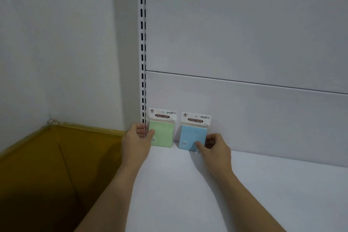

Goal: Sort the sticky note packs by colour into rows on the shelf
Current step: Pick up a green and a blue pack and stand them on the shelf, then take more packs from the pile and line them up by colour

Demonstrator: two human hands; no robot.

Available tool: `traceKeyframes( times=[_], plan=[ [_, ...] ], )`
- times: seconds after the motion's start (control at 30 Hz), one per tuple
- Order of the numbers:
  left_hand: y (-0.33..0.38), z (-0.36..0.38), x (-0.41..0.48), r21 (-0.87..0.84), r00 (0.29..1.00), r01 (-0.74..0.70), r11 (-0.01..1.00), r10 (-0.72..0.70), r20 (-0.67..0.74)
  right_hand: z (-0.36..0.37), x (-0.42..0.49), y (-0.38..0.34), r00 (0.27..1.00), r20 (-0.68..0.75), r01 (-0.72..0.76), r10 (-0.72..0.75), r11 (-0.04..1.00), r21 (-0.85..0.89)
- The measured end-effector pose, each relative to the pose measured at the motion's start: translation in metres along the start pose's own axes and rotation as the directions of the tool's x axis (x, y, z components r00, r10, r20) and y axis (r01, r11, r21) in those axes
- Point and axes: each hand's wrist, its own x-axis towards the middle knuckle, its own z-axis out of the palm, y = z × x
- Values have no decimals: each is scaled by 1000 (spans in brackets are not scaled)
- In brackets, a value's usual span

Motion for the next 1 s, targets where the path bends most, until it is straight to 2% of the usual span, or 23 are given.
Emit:
traceKeyframes(
  times=[0.1,0.2,0.33,0.43,0.53,0.7,1.0],
  plan=[
    [11,-10,-3,91,996,-85,992,85,-5,-10,-3,-6,999,-13,30,-32,988,-151],
    [27,-19,-8,147,974,-223,964,225,3,-25,-8,-19,990,-51,105,-128,940,-325],
    [58,-16,-15,255,904,-428,867,407,134,-63,-10,-41,964,12,236,-265,837,-494],
    [94,-11,-23,321,834,-550,771,484,266,-107,-4,-53,943,13,269,-332,739,-617],
    [110,-10,-22,413,780,-621,666,470,414,-130,0,-58,942,67,282,-329,666,-690],
    [153,4,-31,456,670,-740,494,488,559,-175,-4,-62,953,37,234,-300,657,-717],
    [233,76,-113,283,518,-840,464,526,674,-297,-34,-33,971,-83,85,-226,646,-759]
  ],
)
